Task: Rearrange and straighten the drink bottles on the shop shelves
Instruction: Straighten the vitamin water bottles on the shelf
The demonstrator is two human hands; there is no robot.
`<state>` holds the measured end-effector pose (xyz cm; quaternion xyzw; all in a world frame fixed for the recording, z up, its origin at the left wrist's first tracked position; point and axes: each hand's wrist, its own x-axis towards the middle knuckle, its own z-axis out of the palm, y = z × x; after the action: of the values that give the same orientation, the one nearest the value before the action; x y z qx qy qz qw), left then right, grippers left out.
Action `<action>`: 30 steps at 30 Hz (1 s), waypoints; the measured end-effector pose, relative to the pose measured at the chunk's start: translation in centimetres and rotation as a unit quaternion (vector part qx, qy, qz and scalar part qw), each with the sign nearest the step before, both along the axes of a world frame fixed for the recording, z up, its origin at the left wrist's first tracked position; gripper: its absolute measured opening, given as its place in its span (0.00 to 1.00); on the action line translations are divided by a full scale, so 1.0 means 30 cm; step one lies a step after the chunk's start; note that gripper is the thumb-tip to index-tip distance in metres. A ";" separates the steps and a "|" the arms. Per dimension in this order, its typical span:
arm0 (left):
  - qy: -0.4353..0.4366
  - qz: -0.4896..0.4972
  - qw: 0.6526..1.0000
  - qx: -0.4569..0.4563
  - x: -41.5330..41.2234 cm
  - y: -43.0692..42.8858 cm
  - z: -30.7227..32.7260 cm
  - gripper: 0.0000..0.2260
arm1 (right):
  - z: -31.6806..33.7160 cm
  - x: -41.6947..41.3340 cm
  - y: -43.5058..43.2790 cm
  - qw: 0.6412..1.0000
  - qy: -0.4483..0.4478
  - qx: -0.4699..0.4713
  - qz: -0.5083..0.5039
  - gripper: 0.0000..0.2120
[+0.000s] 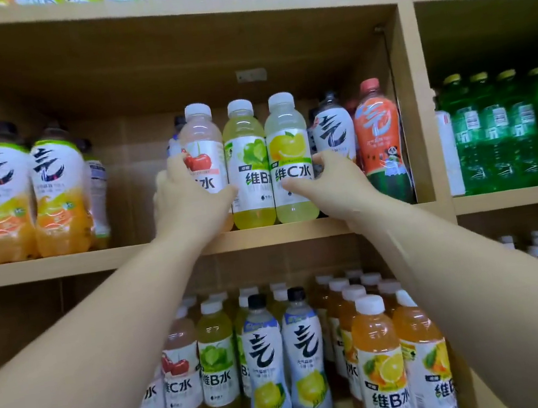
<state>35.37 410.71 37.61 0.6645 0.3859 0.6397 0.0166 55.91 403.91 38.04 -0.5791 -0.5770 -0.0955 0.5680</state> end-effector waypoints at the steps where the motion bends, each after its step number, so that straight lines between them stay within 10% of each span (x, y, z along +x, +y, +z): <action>1: 0.002 0.006 1.000 -0.002 0.000 0.012 -0.002 0.40 | -0.005 -0.001 0.009 1.000 0.001 0.006 0.002 0.29; 10: -0.035 -0.035 0.996 -0.076 -0.001 0.063 0.019 0.28 | -0.015 0.000 0.045 1.000 -0.009 0.015 -0.009 0.24; 17: -0.055 -0.066 0.996 0.035 -0.034 -0.008 -0.024 0.22 | -0.077 -0.024 -0.022 0.991 0.022 0.130 0.034 0.20; 30: -0.088 -0.130 0.986 0.047 -0.420 -0.255 -0.403 0.27 | -0.436 -0.249 -0.213 0.952 0.082 0.172 0.239 0.23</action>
<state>22.77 403.06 25.53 0.6498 0.2630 0.7058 0.1022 48.45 397.53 24.97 -0.3233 -0.6250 -0.0068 0.7105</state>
